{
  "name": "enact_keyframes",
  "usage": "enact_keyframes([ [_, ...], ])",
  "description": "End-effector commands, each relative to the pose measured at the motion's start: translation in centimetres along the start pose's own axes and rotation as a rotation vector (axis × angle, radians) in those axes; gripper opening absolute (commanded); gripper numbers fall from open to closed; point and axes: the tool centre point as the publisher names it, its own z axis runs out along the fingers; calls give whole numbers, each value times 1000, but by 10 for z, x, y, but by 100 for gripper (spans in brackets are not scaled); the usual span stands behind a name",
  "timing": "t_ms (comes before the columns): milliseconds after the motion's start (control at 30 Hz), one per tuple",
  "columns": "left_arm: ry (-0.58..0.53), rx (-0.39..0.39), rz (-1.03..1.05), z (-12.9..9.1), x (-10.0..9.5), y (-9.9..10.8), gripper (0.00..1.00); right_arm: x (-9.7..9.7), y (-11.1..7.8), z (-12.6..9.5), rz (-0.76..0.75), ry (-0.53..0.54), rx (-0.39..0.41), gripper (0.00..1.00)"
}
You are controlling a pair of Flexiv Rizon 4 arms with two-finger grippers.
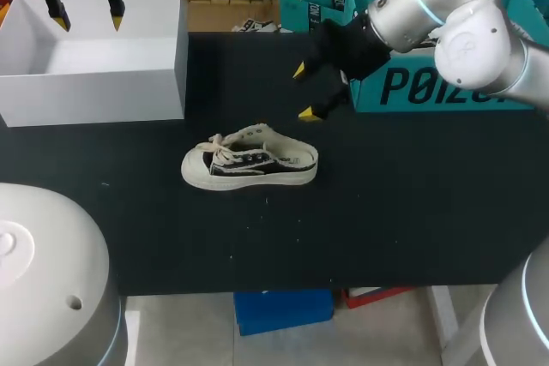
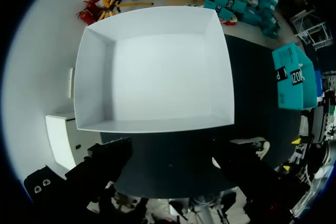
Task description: Take the shoe out of the shoebox, open the shoe tongue, remove and reinsert the insole, then place the shoe into the shoebox
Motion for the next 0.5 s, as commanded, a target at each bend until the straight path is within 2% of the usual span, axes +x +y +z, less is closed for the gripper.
enact_keyframes([
  [33, -3, -1, -1, 0, 1, 1, 100, 0, 0, 2, 1, 0, -1, 100],
  [233, -3, -1, -1, 0, 1, 1, 100, 0, 0, 2, 1, 0, -1, 100],
  [500, -3, -1, -1, 0, 1, 1, 100, 19, 0, 15, 5, -41, -61, 100],
])
